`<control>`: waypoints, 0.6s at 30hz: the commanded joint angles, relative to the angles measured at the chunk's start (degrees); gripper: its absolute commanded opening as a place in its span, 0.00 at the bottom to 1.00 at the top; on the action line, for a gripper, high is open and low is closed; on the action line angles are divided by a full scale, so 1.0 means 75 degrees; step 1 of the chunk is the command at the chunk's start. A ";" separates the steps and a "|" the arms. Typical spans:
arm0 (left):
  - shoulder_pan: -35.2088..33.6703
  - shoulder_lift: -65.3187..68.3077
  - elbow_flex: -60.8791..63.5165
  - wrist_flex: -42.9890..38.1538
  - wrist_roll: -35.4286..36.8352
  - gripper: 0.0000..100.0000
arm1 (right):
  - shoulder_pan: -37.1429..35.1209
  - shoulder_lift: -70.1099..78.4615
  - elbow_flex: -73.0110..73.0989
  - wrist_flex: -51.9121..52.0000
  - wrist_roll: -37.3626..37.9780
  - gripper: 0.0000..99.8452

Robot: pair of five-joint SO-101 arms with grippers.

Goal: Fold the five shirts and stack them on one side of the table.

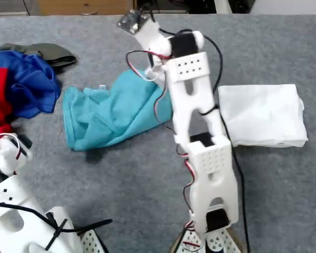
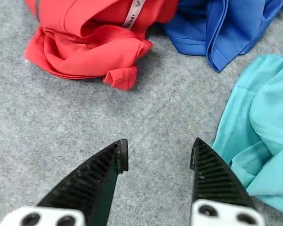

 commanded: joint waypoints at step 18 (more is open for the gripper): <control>0.0012 -0.0111 -0.0211 -0.0375 0.0000 0.22 | -0.1647 -0.1530 0.2925 -0.2403 -0.0809 0.35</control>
